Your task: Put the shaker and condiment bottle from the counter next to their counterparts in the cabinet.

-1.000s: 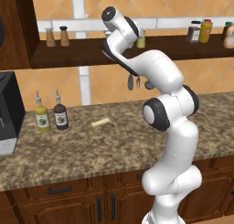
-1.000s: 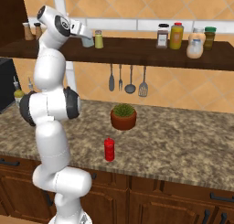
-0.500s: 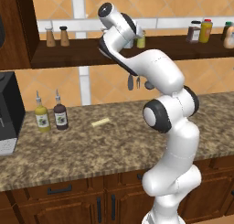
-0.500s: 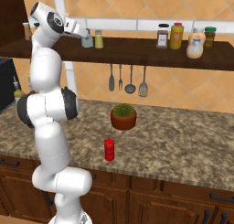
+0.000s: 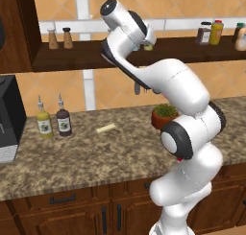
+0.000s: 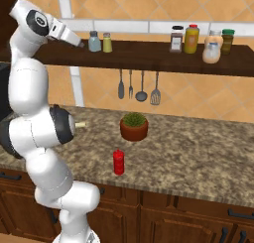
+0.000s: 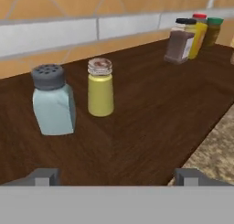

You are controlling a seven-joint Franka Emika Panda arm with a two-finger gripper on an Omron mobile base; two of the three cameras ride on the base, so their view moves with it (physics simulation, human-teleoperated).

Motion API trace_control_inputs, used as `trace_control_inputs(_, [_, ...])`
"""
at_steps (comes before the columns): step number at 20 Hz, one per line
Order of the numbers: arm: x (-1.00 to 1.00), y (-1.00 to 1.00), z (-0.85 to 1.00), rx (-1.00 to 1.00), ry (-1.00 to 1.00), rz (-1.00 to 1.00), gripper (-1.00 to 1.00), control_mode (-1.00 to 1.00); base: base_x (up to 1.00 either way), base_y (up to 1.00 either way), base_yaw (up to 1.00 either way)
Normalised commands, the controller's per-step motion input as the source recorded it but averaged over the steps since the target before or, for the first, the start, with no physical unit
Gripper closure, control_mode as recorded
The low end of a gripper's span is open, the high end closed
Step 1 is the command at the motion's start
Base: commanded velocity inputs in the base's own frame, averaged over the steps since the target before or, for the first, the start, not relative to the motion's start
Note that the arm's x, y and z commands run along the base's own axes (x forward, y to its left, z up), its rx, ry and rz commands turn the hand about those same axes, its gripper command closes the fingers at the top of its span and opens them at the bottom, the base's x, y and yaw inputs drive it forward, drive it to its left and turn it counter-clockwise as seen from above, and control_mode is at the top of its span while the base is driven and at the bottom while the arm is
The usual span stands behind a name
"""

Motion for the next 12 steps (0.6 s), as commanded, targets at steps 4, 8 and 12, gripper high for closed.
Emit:
trace_control_inputs(4, [-1.0,-0.09,-0.03,0.01,-0.22,-0.09,-1.0,-1.0,0.0,0.0,0.0])
trace_control_inputs(8, [-1.0,-0.05,-0.07,0.03,-0.13,-0.12,-1.0,-1.0,0.0,0.0,0.0])
trace_control_inputs(12, [-1.0,-0.06,-0.26,0.03,-0.05,-0.15,-1.0,-1.0,0.0,0.0,0.0])
